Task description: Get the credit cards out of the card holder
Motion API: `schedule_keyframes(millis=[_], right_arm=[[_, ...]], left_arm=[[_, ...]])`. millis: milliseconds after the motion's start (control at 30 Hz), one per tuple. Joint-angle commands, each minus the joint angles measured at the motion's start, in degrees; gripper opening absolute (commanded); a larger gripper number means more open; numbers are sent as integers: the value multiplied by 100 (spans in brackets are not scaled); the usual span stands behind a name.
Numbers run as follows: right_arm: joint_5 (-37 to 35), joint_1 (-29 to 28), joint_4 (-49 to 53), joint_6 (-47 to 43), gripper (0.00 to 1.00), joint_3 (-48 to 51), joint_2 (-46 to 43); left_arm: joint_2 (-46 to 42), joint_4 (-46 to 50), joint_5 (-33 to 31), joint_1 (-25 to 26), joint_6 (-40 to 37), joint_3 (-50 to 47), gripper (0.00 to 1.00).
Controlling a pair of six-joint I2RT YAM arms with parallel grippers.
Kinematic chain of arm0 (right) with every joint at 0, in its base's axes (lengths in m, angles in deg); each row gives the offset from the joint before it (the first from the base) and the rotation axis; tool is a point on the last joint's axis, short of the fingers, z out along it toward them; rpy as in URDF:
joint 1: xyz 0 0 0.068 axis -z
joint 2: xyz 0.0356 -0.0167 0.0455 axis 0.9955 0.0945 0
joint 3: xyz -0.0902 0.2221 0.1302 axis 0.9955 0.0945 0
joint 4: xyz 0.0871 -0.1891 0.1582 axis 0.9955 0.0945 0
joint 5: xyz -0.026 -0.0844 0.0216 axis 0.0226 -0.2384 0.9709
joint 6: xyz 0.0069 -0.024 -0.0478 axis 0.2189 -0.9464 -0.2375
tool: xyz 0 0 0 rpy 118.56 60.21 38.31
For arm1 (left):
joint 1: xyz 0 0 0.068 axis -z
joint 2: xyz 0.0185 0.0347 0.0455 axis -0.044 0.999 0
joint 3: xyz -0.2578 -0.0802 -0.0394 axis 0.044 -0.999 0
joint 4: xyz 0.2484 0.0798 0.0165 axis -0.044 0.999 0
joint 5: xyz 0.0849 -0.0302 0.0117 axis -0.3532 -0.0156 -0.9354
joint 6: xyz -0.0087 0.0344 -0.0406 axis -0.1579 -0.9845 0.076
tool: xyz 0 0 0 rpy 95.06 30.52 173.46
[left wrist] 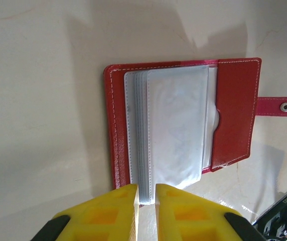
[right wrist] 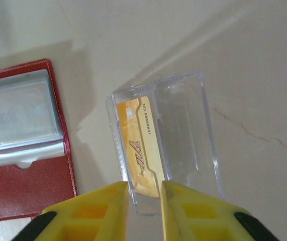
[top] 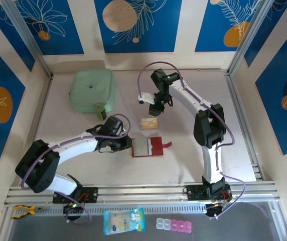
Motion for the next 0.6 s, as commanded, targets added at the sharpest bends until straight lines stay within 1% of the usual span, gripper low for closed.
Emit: schedule_keyframes(millis=[0,100,200,367,567], right_arm=[[186,-18,-355,500,20,352,-341],[319,-74,-730,988,19,762,-644],[407,-166,-1073,1685,18,1170,-970],[510,-249,-1742,3344,15,1962,-1516],[641,-301,-2844,5435,14,3344,-2376]], left_arm=[[9,112,47,-50,-135,178,17],[70,116,85,-50,-173,240,17],[135,85,125,-50,-197,280,16],[257,-22,192,-49,-202,293,15],[334,-103,200,-46,-219,265,14]])
